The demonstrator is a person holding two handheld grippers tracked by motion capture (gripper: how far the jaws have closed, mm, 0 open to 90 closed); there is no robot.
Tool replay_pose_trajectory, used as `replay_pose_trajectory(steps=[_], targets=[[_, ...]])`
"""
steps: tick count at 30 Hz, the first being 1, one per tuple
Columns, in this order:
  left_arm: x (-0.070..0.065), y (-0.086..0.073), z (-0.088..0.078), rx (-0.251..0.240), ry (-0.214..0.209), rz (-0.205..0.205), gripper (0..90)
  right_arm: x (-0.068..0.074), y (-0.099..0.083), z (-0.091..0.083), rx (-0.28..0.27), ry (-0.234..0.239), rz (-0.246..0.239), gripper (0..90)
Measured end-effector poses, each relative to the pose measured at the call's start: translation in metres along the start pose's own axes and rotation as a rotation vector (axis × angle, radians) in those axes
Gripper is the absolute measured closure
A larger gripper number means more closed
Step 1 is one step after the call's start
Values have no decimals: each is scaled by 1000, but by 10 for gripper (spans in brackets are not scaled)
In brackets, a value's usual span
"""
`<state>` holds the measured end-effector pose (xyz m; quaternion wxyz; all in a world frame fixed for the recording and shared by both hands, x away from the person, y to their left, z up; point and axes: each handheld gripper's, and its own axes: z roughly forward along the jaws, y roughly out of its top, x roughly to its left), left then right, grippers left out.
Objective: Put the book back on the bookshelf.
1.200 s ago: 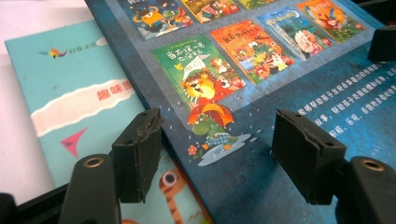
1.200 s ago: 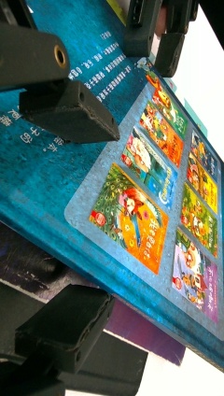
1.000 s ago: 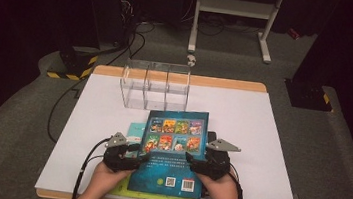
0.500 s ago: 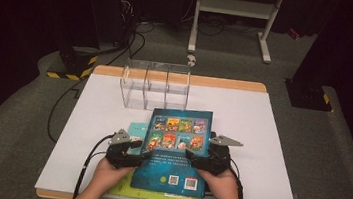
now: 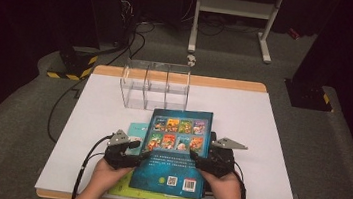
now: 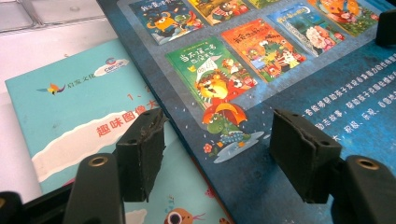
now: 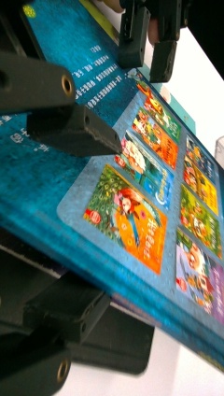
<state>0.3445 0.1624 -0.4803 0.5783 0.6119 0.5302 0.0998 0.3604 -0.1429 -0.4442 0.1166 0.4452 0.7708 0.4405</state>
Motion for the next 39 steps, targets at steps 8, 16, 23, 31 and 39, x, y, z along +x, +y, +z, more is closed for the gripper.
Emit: replay_pose_trajectory(steps=[8, 16, 23, 31, 39], targets=[[1, -1, -1, -3, -6, -7, 348, 3, -5, -9, -29, -38, -18, 390], [0, -1, -2, 1, -12, -10, 344, 1, -6, -9, -33, -29, 8, 384], [-1, 0, -3, -2, -16, -19, 317, -4, -11, -7, -49, -9, 22, 383], [-2, 0, -2, 14, -17, -10, 285, -4, -14, -7, -59, -7, 26, 383], [-3, -1, -1, 18, -13, -1, 285, 1, -7, -10, -34, -27, 13, 380]])
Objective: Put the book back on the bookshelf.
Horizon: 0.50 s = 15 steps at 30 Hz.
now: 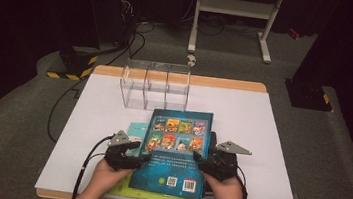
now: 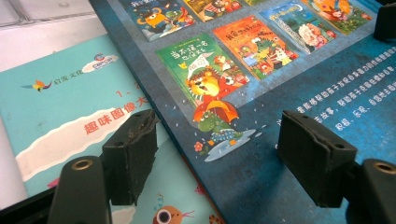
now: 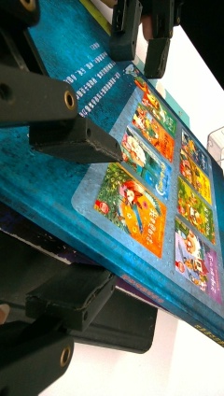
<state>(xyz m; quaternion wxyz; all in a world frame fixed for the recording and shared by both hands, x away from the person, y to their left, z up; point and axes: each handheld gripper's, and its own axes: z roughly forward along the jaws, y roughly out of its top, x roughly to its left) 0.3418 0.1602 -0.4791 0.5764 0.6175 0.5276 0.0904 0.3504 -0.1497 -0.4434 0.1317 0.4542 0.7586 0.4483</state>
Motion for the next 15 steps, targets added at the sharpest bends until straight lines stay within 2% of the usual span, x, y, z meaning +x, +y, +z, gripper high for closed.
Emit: replay_pose_trajectory(steps=[8, 9, 10, 11, 12, 13, 15], targets=[[-1, 0, -1, 5, 4, 14, 288, 0, 2, -2, 12, -4, -6, 372], [-1, 0, -2, 3, 3, 13, 288, -1, 1, -3, 11, -6, -11, 335], [-1, 0, -2, 2, 3, 14, 289, 0, 1, -4, 4, -34, -26, 304], [-1, 0, -2, 1, 6, 16, 291, 2, 1, -7, -18, -96, -67, 325], [0, 0, -2, 2, 5, 17, 291, 1, 2, -11, -36, -116, -74, 336], [0, 0, -2, 3, 6, 18, 291, -3, 4, -16, -52, -94, -51, 343], [0, 1, -2, 2, 5, 16, 292, -7, 3, -17, -59, -91, -31, 361]])
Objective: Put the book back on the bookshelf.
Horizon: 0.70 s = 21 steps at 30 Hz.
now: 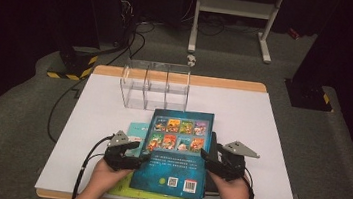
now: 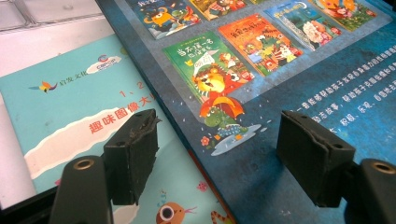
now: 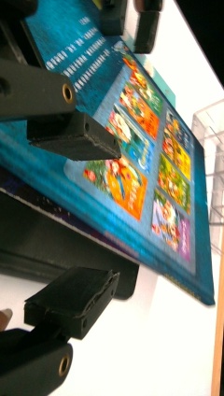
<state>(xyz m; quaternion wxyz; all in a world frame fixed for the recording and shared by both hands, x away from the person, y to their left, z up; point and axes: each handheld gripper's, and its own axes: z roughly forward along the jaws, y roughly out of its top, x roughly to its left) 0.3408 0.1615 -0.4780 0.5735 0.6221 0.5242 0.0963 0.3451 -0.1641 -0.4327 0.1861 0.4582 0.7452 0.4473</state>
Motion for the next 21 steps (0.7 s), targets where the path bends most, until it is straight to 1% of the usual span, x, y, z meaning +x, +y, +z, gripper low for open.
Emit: replay_pose_trajectory(steps=[2, 4, 6, 8, 10, 13, 21], targets=[[0, 0, 0, -2, -1, 1, 292, 1, -3, 4, 15, 2, -5, 390], [-1, 0, 0, -3, 0, 1, 293, 2, -5, 6, 7, 6, -6, 402], [-1, 0, 0, -5, 0, -2, 295, 3, -5, 7, 10, 3, -11, 416], [-2, 0, 0, -6, -3, -5, 295, 2, -6, 7, 10, 7, -2, 417], [-2, 1, 0, -7, -7, -9, 295, 2, -7, 7, 14, 2, -6, 423], [-3, 1, -1, -5, -8, 3, 295, 2, -8, 8, 16, 0, -6, 427], [-5, 2, -1, -3, -10, 6, 295, 0, -9, 9, 20, 5, -3, 427]])
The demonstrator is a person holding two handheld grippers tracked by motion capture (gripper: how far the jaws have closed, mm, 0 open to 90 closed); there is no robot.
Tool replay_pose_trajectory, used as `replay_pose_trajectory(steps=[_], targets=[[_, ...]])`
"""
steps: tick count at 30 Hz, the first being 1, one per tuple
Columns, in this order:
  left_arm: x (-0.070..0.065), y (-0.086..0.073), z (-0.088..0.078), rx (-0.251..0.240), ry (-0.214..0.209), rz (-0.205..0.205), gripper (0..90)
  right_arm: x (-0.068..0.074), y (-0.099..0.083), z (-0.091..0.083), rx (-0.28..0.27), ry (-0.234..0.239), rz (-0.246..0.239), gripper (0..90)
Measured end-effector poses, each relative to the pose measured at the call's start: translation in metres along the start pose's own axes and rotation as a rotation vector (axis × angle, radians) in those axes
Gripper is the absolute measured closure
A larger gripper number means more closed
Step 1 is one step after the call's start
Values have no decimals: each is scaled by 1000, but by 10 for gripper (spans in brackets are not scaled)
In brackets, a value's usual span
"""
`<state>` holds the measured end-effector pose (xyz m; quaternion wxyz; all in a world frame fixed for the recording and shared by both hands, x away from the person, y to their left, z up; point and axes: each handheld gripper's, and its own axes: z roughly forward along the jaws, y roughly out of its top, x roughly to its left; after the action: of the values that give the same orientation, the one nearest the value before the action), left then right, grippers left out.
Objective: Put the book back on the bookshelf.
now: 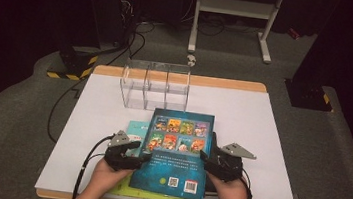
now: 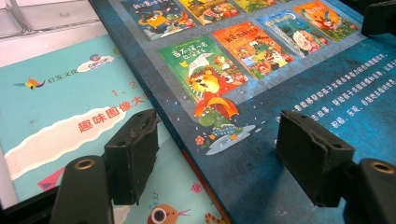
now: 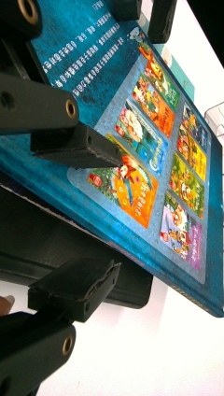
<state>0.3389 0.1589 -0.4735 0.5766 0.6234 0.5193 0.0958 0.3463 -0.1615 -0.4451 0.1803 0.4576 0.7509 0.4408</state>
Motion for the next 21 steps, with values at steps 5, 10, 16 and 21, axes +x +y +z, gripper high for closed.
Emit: replay_pose_trajectory(steps=[5, 10, 16, 21], targets=[[1, 0, 0, 3, -3, -3, 293, -1, 0, 0, -1, 4, 1, 427], [1, 0, 0, 1, -5, -10, 293, -2, -1, 0, -1, 10, -2, 427], [2, 0, 0, 1, -11, -18, 293, -2, -1, 0, -3, 12, -4, 428], [2, 0, 0, 0, -13, -20, 293, -3, -2, 1, -5, 15, -3, 428]])
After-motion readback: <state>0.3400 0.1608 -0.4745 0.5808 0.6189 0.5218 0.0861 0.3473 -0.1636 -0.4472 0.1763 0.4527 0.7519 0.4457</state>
